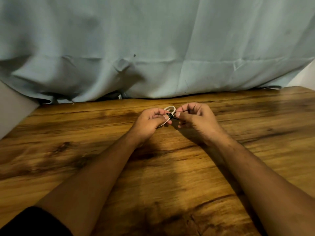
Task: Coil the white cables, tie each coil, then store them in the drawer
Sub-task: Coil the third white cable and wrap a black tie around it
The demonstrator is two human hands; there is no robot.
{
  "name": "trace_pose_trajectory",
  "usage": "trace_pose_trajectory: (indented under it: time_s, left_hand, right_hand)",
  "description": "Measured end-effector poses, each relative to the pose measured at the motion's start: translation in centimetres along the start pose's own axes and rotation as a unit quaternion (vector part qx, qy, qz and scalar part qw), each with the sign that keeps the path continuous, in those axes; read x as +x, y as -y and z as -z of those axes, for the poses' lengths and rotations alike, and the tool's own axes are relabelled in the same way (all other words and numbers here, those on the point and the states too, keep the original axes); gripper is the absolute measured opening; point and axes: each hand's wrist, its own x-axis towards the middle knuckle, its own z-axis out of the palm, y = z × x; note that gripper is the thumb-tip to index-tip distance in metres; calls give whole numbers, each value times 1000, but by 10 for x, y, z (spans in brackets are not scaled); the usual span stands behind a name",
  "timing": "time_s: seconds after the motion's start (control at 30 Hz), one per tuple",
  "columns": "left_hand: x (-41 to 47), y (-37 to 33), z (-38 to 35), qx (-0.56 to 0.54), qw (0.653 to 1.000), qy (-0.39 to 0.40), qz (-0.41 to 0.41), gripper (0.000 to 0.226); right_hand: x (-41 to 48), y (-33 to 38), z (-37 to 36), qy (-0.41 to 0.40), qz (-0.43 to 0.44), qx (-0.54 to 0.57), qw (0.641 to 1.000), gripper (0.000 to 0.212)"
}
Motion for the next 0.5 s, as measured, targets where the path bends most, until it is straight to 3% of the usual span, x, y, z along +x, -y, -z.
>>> trace_pose_trajectory:
  time_s: [0.2, 0.5]
  left_hand:
    - [1, 2, -2, -6, 1000, -9, 0, 15]
    - [2, 3, -4, -6, 1000, -9, -11, 16]
  right_hand:
    - [4, -4, -3, -59, 31, -159, 985, 15]
    - [-1, 1, -5, -100, 58, -268, 956, 18]
